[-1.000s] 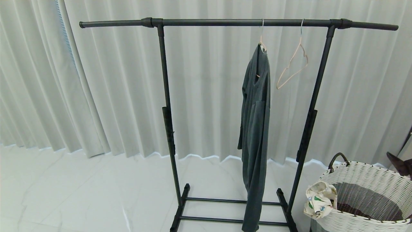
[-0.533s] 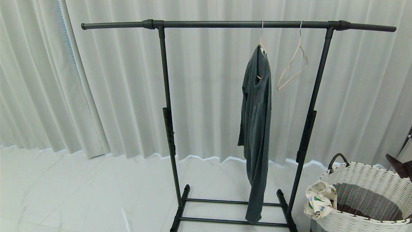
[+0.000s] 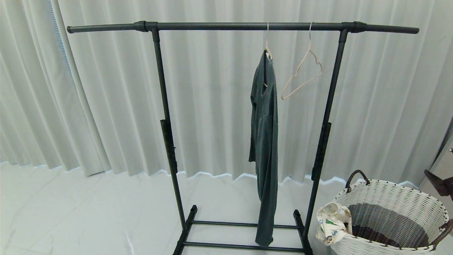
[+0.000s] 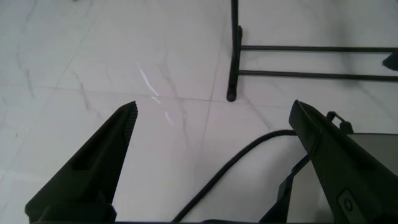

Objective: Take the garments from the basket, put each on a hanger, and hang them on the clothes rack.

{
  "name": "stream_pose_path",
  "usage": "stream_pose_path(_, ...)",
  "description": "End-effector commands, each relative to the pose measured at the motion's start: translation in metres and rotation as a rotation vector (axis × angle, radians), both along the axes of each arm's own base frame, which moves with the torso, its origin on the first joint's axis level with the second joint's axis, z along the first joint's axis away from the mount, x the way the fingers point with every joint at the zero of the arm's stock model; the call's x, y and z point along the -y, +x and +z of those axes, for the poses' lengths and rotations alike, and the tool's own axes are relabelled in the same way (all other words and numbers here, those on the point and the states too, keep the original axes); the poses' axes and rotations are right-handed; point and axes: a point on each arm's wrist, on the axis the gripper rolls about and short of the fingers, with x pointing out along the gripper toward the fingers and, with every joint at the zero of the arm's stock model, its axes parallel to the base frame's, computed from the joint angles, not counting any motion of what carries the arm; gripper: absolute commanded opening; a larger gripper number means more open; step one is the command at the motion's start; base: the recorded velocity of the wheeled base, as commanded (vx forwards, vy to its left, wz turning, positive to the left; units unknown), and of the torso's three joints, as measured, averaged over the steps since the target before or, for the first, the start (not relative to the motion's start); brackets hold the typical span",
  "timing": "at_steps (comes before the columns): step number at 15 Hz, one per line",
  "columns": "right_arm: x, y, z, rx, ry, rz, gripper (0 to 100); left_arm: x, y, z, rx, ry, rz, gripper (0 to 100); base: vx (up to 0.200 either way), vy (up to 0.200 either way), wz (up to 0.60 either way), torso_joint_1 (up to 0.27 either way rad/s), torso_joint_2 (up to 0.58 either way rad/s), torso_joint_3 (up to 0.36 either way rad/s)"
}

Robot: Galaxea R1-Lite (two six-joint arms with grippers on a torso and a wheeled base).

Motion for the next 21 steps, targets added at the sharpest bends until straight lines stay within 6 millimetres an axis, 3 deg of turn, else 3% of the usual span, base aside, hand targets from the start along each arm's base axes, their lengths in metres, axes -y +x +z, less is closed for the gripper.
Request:
stream_pose_path(1,0.0,0.0,-0.001,-0.004,0.0,0.003,100,0.0,-0.001,0.0,0.016,-0.003,-0.002,100,0.0,0.0,0.0,0.0,0.0,0.0)
stream_pose_path(5,-0.001,-0.001,-0.004,-0.016,0.001,0.004,100,0.0,-0.001,0.001,0.016,-0.004,0.001,100,0.0,0.0,0.0,0.0,0.0,0.0)
stream_pose_path(10,-0.001,-0.002,-0.006,-0.025,-0.011,0.009,100,0.0,-0.001,0.001,0.016,-0.004,0.001,100,0.2,0.0,0.0,0.0,0.0,0.003)
stream_pose_path(16,-0.015,-0.005,-0.031,-0.131,-0.001,0.098,100,0.0,-0.001,0.001,0.019,-0.006,0.0,100,0.2,0.0,0.0,0.002,0.0,0.001)
stream_pose_path(18,-0.021,0.004,-0.039,-0.175,0.031,0.221,100,0.0,-0.001,0.001,0.02,-0.005,-0.001,100,0.0,0.0,0.0,0.0,0.0,0.0)
stream_pose_path(21,-0.041,0.024,-0.068,-0.341,0.042,0.337,100,0.0,-0.001,0.001,0.019,-0.006,0.0,100,0.0,0.0,0.0,0.0,0.0,0.0)
